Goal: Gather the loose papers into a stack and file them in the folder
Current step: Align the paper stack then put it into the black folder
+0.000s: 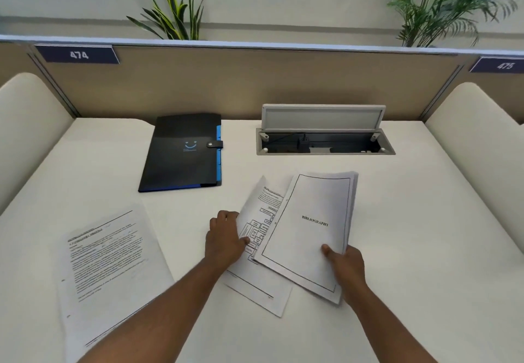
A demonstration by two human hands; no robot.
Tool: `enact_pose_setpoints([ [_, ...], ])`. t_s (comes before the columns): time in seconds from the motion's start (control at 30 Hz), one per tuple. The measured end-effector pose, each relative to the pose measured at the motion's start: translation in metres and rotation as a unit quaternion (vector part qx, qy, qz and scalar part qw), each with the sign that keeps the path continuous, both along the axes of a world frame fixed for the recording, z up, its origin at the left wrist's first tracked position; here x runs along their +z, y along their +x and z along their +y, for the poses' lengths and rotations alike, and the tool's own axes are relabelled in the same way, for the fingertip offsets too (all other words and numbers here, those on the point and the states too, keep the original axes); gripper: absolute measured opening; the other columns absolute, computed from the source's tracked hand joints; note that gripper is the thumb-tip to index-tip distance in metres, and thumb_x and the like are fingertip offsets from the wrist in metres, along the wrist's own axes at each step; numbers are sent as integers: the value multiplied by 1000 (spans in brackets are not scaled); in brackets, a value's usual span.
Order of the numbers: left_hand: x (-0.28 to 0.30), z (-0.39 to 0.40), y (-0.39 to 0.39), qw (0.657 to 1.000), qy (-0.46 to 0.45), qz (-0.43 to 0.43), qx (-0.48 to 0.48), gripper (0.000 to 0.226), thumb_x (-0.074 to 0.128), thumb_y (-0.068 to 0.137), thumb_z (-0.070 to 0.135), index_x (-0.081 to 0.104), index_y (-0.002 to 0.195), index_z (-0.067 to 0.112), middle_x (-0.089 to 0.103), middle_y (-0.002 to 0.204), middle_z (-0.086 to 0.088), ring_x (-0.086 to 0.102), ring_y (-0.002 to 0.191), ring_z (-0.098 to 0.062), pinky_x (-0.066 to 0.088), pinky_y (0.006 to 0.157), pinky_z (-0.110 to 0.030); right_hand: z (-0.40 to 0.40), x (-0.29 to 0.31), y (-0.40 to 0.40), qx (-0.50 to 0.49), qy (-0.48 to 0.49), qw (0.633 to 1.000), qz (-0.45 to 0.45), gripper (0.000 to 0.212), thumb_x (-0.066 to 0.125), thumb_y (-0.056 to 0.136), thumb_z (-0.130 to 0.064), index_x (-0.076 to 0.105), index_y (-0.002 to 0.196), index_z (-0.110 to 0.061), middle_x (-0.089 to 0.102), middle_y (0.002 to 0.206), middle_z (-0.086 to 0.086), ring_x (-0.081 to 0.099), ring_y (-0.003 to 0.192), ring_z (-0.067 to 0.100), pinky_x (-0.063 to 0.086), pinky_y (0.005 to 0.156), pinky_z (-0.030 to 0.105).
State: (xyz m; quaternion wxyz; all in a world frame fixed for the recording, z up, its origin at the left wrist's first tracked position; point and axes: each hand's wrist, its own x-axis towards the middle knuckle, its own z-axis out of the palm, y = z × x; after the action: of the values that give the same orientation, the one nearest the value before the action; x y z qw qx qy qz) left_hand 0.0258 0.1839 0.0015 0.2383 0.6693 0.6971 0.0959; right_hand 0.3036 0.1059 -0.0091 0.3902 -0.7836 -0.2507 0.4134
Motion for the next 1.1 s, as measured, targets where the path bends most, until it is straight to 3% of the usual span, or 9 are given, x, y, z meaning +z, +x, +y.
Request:
enact_pose_setpoints([
  [0.17, 3, 15, 8, 999, -39, -17, 4, 66, 76, 79, 32, 42, 134, 19, 49, 126, -7, 49, 117, -27, 49, 92, -43, 8, 0, -9, -6, -25, 999, -18, 30, 80, 89, -25, 69, 110, -6, 74, 106, 12, 70, 96, 31, 58, 88, 39],
  [0.37, -1, 23, -3, 995, -81, -53, 25, 20, 65, 88, 34, 61, 102, 20, 67, 102, -2, 63, 90, -23, 55, 80, -38, 7, 2, 1, 21, -48, 998, 24, 41, 84, 84, -22, 70, 118, -4, 76, 111, 13, 74, 99, 33, 60, 95, 51],
  [0.47, 0, 16, -12, 993, -103, -31, 42, 37, 72, 81, 51, 53, 71, 20, 61, 74, 2, 59, 69, -18, 47, 59, -29, 6, 5, 0, 29, -63, 998, 12, 40, 85, 82, -23, 70, 114, -5, 75, 111, 13, 73, 99, 34, 59, 96, 51],
  [0.57, 1, 4, -20, 992, -98, -20, 78, 56, 65, 79, 65, 41, 59, 18, 51, 60, 3, 51, 57, -18, 31, 49, -28, 0, 6, -14, 54, -82, 994, -55, 30, 83, 83, -32, 65, 100, -15, 73, 109, 9, 70, 97, 31, 59, 92, 46],
  [0.73, 10, -8, -29, 989, -107, -51, 82, 56, 55, 83, 70, 49, 65, 17, 59, 68, 1, 59, 66, -21, 38, 53, -29, -7, 14, -33, 150, -97, 974, -142, 47, 79, 84, -43, 63, 114, -11, 70, 110, 4, 68, 102, 30, 56, 91, 42],
  [0.8, 12, -7, -31, 976, -137, -156, 62, 43, 64, 83, 62, 64, 89, 19, 68, 88, 5, 64, 85, -18, 50, 71, -30, -7, 17, -33, 176, -89, 975, -103, 47, 81, 83, -41, 65, 116, -13, 71, 110, 2, 70, 102, 27, 58, 93, 43],
  [0.9, 14, -9, -35, 926, -194, -318, 52, 39, 79, 81, 34, 65, 114, 20, 72, 109, 5, 68, 98, -14, 55, 91, -37, -8, 20, -34, 188, -69, 979, -27, 45, 85, 82, -34, 69, 118, -13, 75, 112, 3, 73, 101, 26, 59, 95, 46],
  [1.0, 9, -16, -34, 916, -184, -356, 37, 43, 77, 83, 17, 61, 123, 20, 71, 114, 3, 67, 103, -15, 54, 96, -42, -11, 18, -37, 170, -53, 984, 14, 42, 87, 81, -31, 72, 116, -14, 79, 108, 3, 76, 98, 26, 61, 94, 47],
  [1.1, 10, -24, -34, 897, -159, -410, 40, 41, 77, 84, 21, 60, 121, 26, 71, 113, 6, 68, 104, -15, 56, 92, -37, -12, 18, -32, 128, -16, 987, 93, 44, 89, 80, -24, 71, 120, -13, 81, 107, 3, 78, 95, 24, 63, 90, 46],
])
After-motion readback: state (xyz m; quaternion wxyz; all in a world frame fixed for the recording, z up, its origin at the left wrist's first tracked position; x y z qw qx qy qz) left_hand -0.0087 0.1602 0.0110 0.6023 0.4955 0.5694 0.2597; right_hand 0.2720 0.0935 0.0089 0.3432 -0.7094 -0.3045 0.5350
